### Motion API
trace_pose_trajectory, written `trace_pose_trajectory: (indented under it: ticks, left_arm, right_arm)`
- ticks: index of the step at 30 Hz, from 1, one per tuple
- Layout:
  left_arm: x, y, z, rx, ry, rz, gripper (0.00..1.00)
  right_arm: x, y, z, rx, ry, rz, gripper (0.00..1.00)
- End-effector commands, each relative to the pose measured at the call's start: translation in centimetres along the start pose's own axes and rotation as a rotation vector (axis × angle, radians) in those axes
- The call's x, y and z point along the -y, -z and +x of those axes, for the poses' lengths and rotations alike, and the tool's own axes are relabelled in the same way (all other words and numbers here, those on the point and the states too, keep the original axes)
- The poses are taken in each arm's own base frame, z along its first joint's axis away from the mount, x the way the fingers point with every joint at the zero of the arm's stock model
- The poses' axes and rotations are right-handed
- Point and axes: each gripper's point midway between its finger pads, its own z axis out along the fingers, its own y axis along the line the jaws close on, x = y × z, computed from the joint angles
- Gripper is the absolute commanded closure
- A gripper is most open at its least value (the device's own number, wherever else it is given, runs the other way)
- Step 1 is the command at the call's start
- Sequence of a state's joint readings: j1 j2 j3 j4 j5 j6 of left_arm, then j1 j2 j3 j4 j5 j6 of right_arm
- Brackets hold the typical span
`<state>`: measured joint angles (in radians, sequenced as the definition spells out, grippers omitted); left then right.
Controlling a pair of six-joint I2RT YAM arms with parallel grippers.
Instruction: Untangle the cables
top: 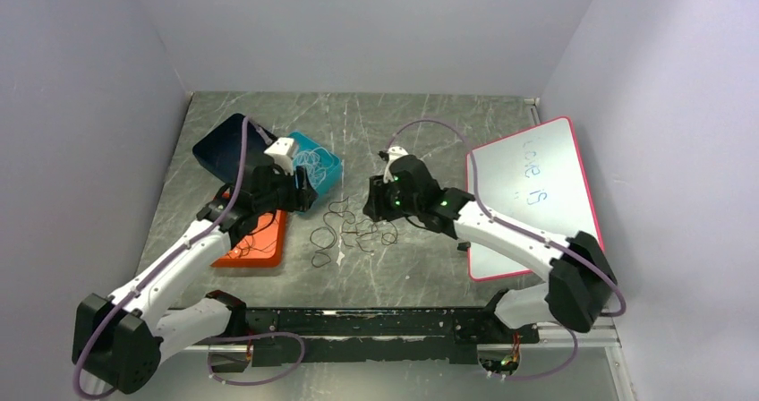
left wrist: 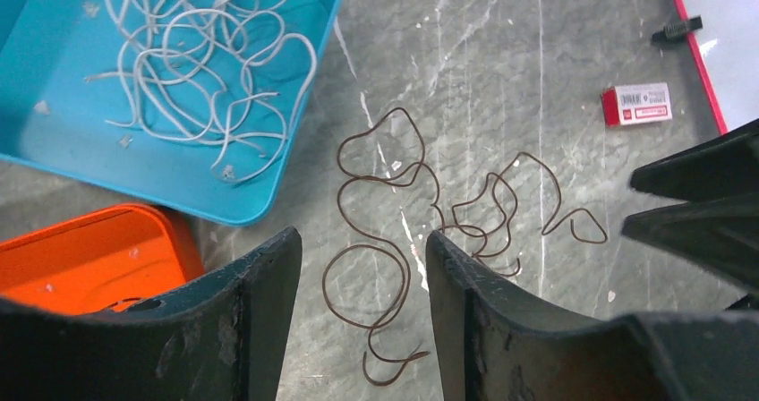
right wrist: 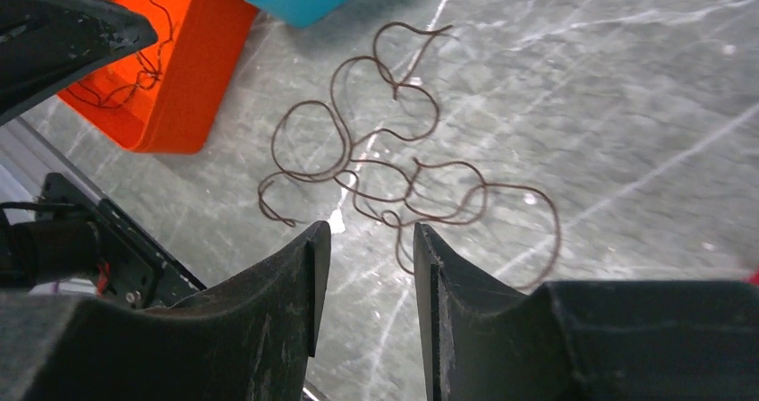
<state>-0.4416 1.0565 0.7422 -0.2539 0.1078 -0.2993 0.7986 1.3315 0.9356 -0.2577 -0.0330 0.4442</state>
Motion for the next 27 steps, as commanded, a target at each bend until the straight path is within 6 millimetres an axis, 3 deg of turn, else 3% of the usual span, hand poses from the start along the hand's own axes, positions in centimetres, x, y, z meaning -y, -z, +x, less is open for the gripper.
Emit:
trace_pose_trajectory:
  ticks: [1, 5, 12, 19, 22, 27]
  left_arm:
    - [-0.1, 1.3, -2.5, 0.140, 0.047, -0.027, 0.42]
    - [0.0, 2.1, -2.8, 0.177, 0.028, -0.019, 0.42]
    - [-0.5, 2.4, -2.1, 0.167, 0.029, -0.042, 0.41]
    - [0.0, 2.4, -3.4, 0.207, 0.108, -0.031, 0.32]
    - [-0.7, 2.2, -3.8, 0.200, 0.175, -0.092, 0.32]
    - [-1.1, 2.1, -3.7, 0.181, 0.135, -0.115, 0.31]
  right_arm:
    - [-2.2, -2.3, -2.1, 0.103, -0.101, -0.058, 0.57]
    - [-2.9, -4.1, -2.0, 0.182, -0.246, -0.124, 0.57]
    - [-1.6, -8.7, -0.8, 0.155, -0.354, -0.050, 0.56]
    - [-0.6, -11.8, -0.7, 0.159, -0.356, 0.006, 0.56]
    - [-0.2, -12.8, -0.6, 0.159, -0.344, 0.022, 0.56]
    - [0.5, -14.1, -0.3, 0.150, -0.330, 0.062, 0.58]
